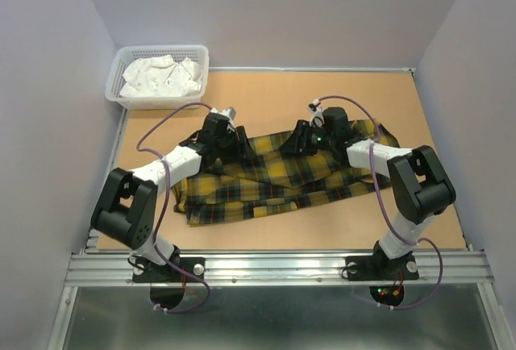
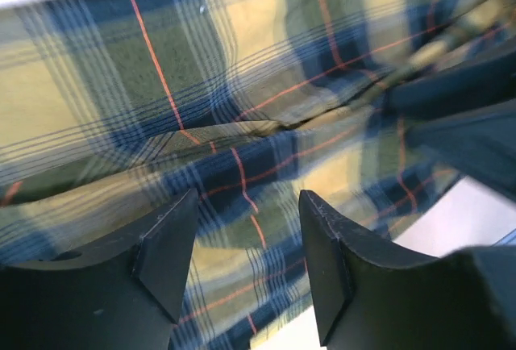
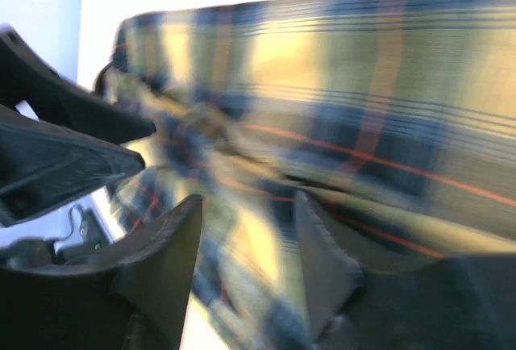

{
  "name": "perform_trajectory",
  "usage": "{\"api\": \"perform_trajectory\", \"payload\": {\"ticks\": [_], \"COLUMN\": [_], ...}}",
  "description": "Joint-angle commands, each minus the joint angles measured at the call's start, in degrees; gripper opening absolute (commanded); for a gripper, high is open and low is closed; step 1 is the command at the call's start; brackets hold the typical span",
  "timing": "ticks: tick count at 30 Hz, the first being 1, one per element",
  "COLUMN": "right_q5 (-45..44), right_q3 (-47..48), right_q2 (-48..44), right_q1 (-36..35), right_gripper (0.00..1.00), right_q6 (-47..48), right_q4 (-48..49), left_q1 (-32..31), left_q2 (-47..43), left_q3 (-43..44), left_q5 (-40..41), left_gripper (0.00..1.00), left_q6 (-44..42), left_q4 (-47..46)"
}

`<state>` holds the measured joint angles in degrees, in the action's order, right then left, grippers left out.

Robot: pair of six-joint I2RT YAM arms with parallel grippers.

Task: Fold and stack the long sleeve shirts
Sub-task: Fold the shirt

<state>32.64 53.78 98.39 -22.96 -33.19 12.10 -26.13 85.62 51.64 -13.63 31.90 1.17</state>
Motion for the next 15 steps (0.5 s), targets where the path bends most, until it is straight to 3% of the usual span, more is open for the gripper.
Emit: {"api": "perform_trajectory", "payload": {"ticks": [1, 9, 15], "right_q5": [1.0, -4.2, -2.9], "right_q3": [-3.2, -7.5, -6.6], "right_q2": [3.2, 6.3, 1.3], "right_q1": [4.3, 10.9, 17.0], "right_gripper": [0.50, 0.41, 0.41], "right_q6": [-3.9, -2.4, -1.4], "right_q4": [8.6, 11.5, 11.3], "left_q1": [0.1, 4.5, 6.6], "left_q2": [5.6, 9.5, 7.5], "left_q3": [-1.4, -6.6, -7.9], "left_q5": [-0.1, 3.0, 2.6], "left_gripper": [0.59, 0.53, 0.53], "left_q6": [1.5, 4.4, 3.3], "left_q4": [-4.8, -4.9, -4.6]}}
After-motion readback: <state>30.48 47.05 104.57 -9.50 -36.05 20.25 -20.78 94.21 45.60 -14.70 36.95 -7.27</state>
